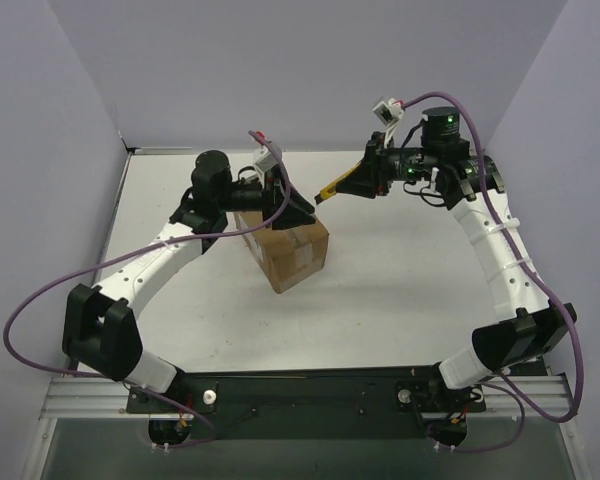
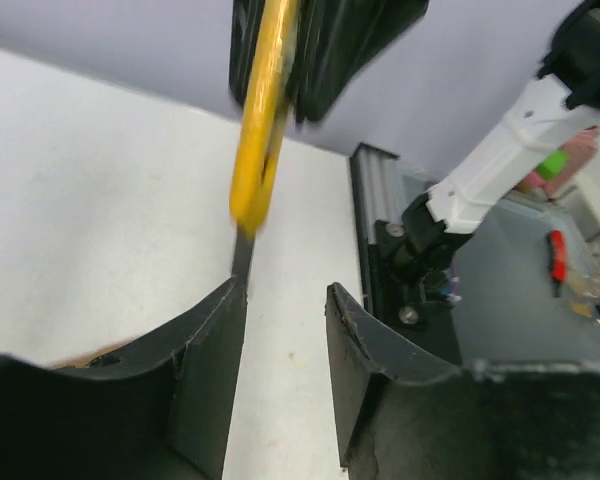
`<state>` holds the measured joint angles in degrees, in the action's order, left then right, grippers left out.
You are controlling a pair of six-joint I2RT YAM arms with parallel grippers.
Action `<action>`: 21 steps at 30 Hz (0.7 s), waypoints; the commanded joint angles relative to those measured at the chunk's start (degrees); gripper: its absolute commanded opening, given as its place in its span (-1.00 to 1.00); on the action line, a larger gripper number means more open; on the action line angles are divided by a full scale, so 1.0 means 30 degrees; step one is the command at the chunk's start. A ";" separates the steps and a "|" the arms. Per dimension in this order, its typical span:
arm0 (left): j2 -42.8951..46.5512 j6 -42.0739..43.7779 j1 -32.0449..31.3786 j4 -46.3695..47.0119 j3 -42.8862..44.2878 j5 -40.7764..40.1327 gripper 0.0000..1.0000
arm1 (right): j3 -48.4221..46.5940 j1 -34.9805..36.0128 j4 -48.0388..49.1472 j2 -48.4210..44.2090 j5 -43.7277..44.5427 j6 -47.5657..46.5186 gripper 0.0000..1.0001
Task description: Unpack the express box
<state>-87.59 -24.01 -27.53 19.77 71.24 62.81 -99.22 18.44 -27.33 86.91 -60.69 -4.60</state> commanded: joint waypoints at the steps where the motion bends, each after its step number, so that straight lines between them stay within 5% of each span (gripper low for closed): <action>1: 0.3319 0.5388 0.0972 -0.5882 -0.0806 -0.2416 -0.03 | -0.0094 -0.1311 0.0820 -0.0815 0.0132 0.1006 -1.00; 8: 0.4736 0.6334 0.1091 -0.6123 -0.1834 -0.3768 0.01 | 0.0670 -0.1341 0.1346 -0.1052 -0.1333 0.1387 -1.00; 21: 0.1660 0.1564 0.0651 -0.0061 -0.1512 -0.1103 0.00 | 0.0612 -0.0375 0.2079 -0.0846 -0.2213 0.1534 -1.00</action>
<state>-81.45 -13.58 -24.97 9.69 65.69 55.66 -97.58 16.01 -23.92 86.30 -64.58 0.01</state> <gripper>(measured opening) 0.520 0.190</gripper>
